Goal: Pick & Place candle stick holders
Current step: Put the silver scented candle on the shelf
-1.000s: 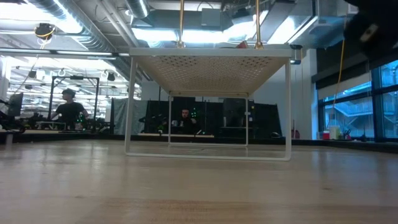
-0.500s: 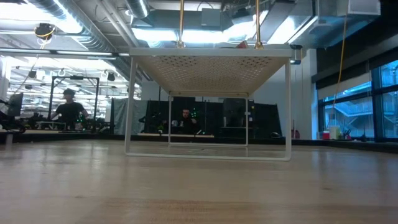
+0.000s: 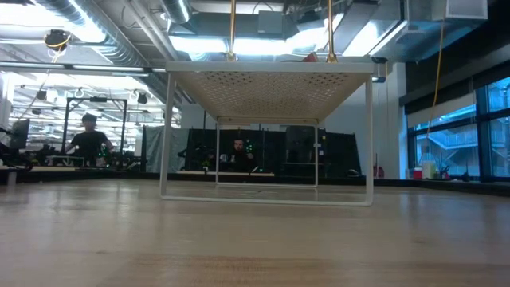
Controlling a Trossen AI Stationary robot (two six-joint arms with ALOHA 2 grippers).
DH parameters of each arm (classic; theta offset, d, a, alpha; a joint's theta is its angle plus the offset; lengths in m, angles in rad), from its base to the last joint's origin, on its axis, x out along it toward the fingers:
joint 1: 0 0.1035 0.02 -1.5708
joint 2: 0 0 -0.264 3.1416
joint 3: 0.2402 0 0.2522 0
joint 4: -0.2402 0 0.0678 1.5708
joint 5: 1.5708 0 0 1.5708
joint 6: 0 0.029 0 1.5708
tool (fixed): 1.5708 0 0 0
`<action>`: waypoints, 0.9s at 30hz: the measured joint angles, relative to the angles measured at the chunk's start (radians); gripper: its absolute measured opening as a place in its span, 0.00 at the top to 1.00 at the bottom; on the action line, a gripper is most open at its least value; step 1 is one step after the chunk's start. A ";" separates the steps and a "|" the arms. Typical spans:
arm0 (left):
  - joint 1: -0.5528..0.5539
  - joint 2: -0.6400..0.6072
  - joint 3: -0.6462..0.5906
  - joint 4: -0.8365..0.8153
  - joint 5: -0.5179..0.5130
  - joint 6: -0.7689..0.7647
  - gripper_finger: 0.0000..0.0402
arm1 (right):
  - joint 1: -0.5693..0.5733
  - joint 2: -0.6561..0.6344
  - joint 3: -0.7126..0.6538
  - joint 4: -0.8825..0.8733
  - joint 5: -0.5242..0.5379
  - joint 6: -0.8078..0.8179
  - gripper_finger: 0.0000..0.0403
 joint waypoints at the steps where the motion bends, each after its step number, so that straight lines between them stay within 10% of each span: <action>1: 0.000 0.000 0.000 0.000 -0.001 0.000 0.51 | 0.000 -0.002 0.000 -0.026 -0.025 0.007 0.38; 27: 0.001 0.000 0.000 -0.001 -0.008 0.001 0.51 | 0.018 0.004 0.000 -0.246 -0.048 0.131 0.08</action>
